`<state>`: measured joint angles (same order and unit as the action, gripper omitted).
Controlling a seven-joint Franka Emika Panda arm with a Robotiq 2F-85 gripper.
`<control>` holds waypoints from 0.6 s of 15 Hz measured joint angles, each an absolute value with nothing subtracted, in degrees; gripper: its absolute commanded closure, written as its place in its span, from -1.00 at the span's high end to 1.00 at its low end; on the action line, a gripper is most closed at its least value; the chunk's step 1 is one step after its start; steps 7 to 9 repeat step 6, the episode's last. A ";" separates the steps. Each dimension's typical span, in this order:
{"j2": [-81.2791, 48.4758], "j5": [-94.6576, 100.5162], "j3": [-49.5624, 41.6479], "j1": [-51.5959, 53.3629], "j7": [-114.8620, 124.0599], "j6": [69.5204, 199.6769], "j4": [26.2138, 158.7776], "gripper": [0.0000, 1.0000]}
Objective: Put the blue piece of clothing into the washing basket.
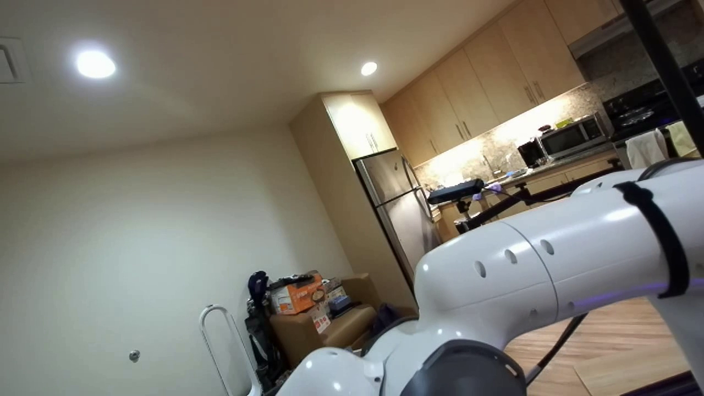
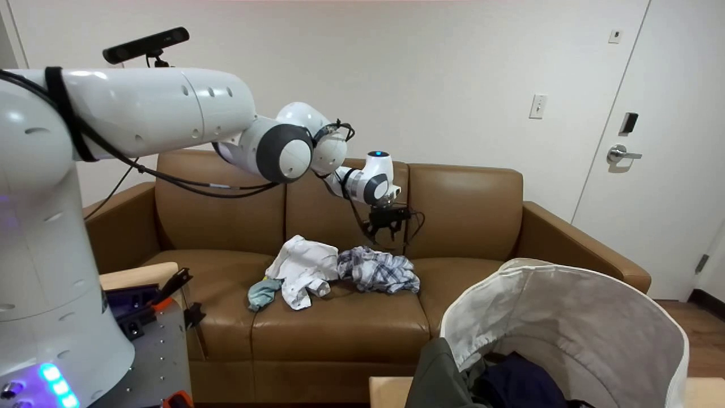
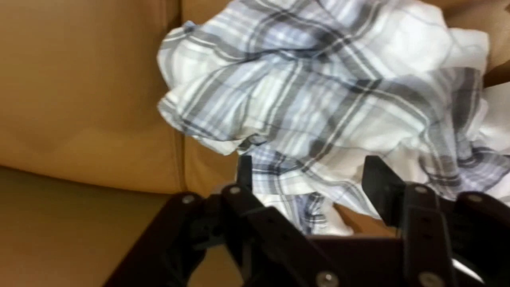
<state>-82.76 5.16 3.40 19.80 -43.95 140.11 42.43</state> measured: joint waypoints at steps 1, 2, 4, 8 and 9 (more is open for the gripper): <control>-81.64 5.17 2.16 19.75 -43.34 140.25 42.43 1.00; -80.41 5.17 1.27 19.65 -42.90 140.18 42.48 1.00; -77.60 5.10 0.33 19.33 -42.01 139.37 42.92 1.00; -74.35 5.06 -0.69 19.15 -39.58 137.81 44.14 1.00; -74.35 5.06 -0.69 19.15 -39.58 137.81 44.14 1.00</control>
